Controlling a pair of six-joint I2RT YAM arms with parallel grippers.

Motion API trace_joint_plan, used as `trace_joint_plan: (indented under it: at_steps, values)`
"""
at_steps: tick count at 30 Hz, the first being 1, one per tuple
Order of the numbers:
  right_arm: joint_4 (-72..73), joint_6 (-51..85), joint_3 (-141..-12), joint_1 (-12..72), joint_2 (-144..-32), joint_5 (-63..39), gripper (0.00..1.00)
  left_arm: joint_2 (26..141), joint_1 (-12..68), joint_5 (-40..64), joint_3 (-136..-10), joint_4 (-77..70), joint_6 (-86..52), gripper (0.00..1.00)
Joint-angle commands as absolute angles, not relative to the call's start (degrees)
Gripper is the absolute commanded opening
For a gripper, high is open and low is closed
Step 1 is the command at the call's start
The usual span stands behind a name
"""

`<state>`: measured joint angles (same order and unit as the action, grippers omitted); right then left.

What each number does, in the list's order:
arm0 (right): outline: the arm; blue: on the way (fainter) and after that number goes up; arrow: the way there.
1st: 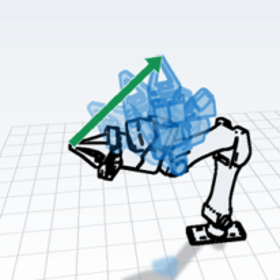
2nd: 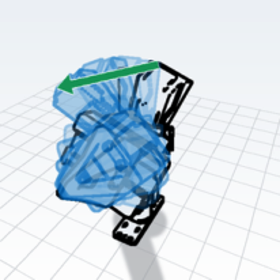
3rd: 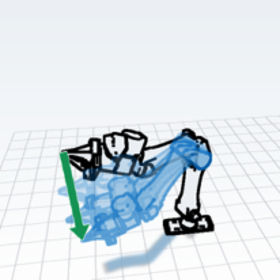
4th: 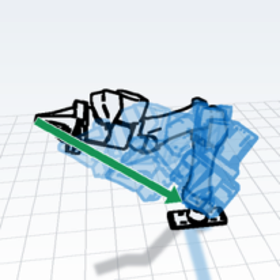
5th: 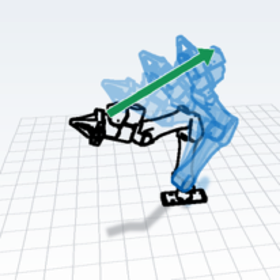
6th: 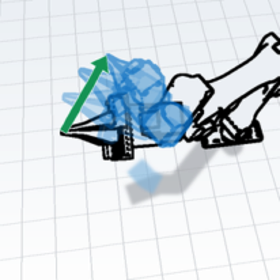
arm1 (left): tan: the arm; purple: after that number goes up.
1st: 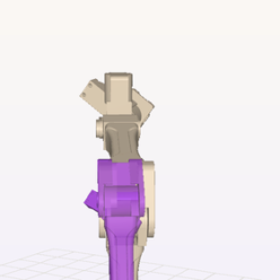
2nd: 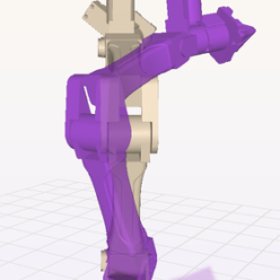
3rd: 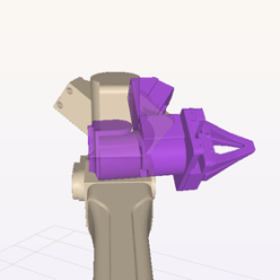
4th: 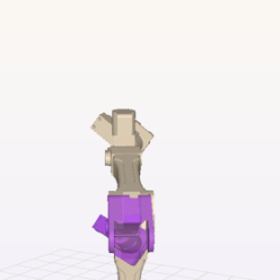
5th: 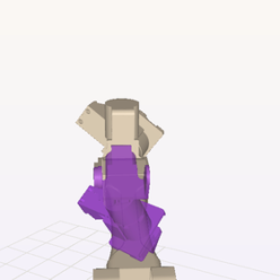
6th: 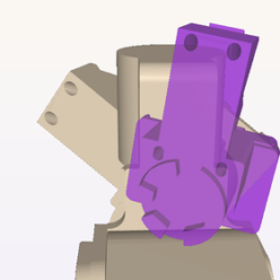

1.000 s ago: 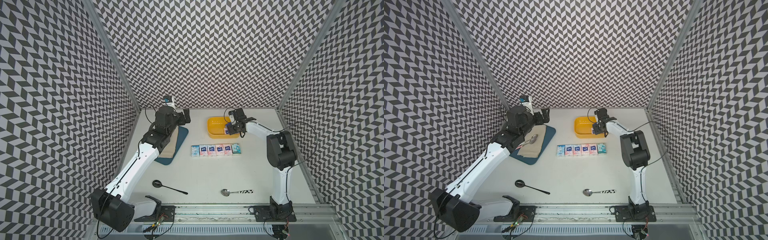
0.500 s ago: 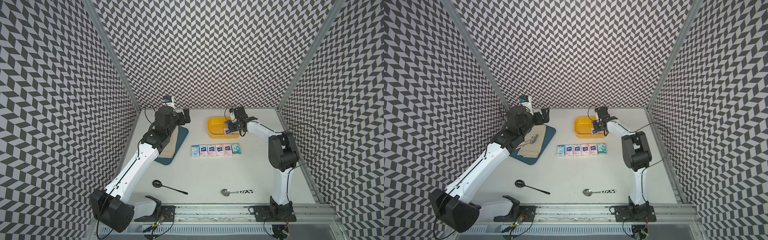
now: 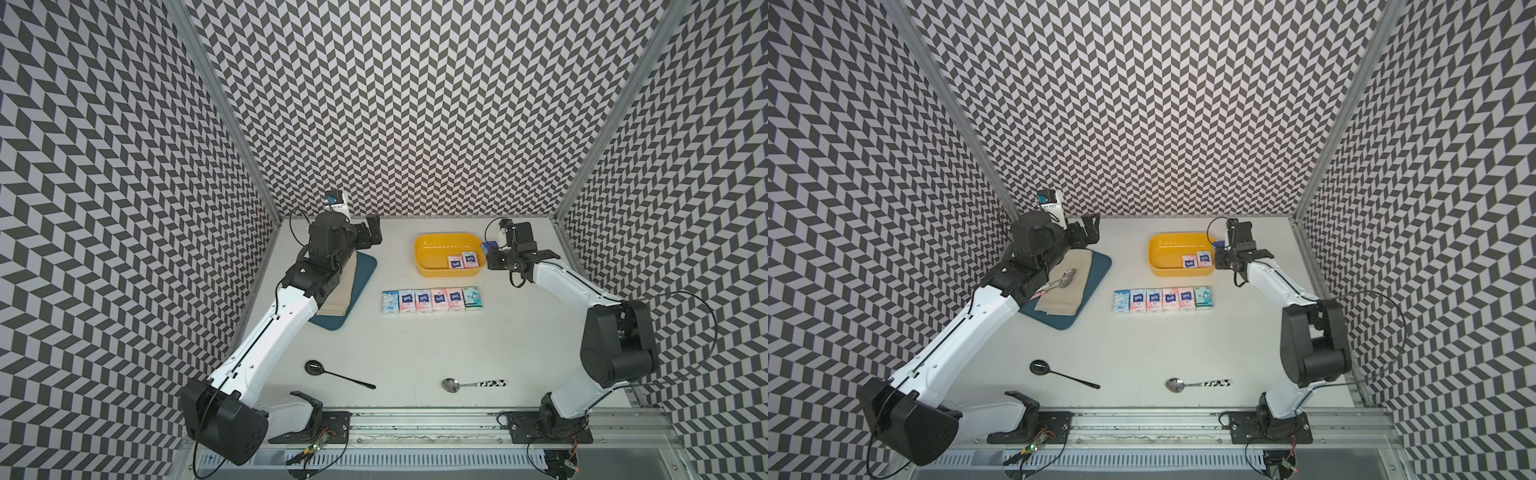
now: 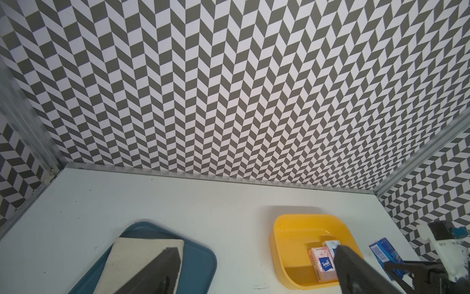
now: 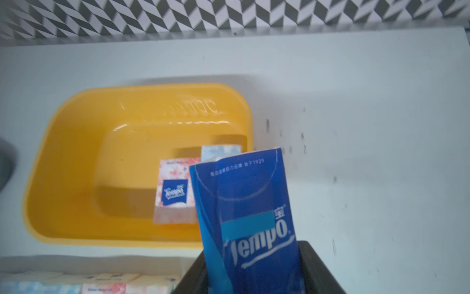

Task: Take the pocket tissues out of the storage box
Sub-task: Pick up the pocket tissues from the storage box, then place the pocket tissues at the center of the board, then move the pocket tissues to the center of the board.

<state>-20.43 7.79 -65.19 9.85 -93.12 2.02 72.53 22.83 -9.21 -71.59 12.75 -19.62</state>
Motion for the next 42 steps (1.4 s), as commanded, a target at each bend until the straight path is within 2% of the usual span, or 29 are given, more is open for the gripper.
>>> trace_joint_plan:
  at_steps: [1,14,21,27,29,33,42]
  values:
    - [-16.9,11.86,-59.2,9.58,-89.24,1.09,0.51,72.1,22.76,-7.5,-71.55,10.46,-21.16,0.99]
    - [-11.34,16.49,-44.36,9.67,-84.09,-4.27,0.52,73.08,24.88,-7.35,-69.95,8.81,-21.27,0.99]
    - [-13.04,15.26,-46.63,9.69,-83.69,-4.6,0.66,74.37,26.52,-8.7,-71.19,9.14,-21.36,0.99]
    - [-14.68,13.89,-51.25,9.67,-84.15,-2.93,0.69,75.76,27.02,-9.25,-72.84,9.54,-21.35,0.99]
    - [-14.76,13.38,-52.02,9.51,-86.39,-1.97,0.69,76.11,27.06,-9.39,-73.12,9.49,-21.14,0.99]
    - [-13.72,12.86,-51.5,9.25,-89.72,-2.37,0.59,76.98,27.07,-10.54,-73.65,9.85,-19.92,0.99]
    - [-11.7,13.71,-46.93,8.54,-87.94,0.0,0.53,77.98,27.06,-10.32,-73.48,10.11,-19.18,0.99]
